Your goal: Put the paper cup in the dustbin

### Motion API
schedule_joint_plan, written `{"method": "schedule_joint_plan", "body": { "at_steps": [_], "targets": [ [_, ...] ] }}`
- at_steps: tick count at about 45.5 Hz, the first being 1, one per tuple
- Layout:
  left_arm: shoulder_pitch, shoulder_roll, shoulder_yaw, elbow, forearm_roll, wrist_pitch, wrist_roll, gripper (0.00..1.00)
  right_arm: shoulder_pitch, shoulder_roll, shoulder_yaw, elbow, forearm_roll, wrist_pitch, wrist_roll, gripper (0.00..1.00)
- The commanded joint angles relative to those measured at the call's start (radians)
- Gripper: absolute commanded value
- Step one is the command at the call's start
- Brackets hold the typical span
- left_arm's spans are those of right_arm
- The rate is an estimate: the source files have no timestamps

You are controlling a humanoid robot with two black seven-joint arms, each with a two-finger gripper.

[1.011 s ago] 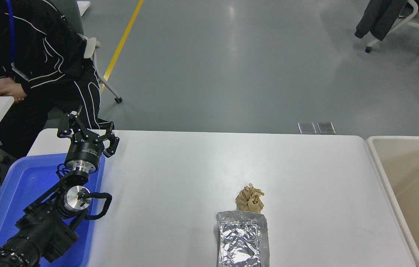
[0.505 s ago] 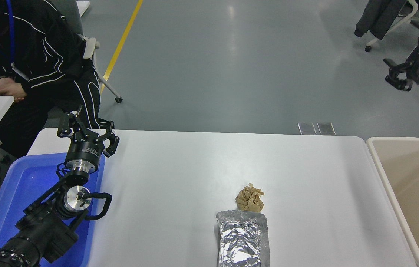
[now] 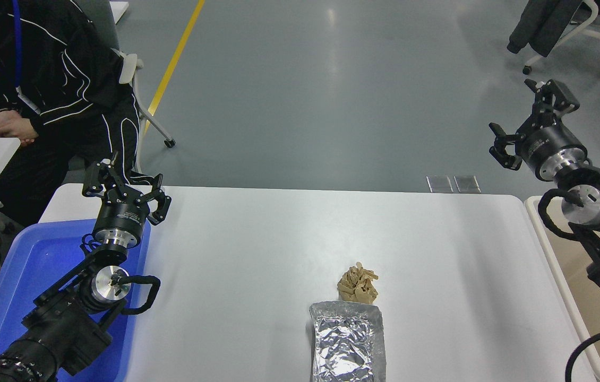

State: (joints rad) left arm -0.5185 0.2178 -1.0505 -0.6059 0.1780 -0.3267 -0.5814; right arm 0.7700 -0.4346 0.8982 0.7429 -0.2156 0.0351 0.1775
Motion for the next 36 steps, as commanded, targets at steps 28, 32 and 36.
{"method": "schedule_joint_plan", "body": {
  "at_steps": [28,32,36],
  "targets": [
    [0.0,0.0,0.001,0.0,0.0,0.0,0.0,1.0,-0.057,0.043,0.004,0.001,-0.001,0.0,0.04,1.0],
    [0.0,0.0,0.0,0.0,0.0,0.0,0.0,1.0,-0.057,0.043,0.004,0.001,-0.001,0.0,0.04,1.0],
    [0.0,0.0,0.0,0.0,0.0,0.0,0.0,1.0,-0.057,0.043,0.004,0.001,-0.001,0.0,0.04,1.0]
  ]
}}
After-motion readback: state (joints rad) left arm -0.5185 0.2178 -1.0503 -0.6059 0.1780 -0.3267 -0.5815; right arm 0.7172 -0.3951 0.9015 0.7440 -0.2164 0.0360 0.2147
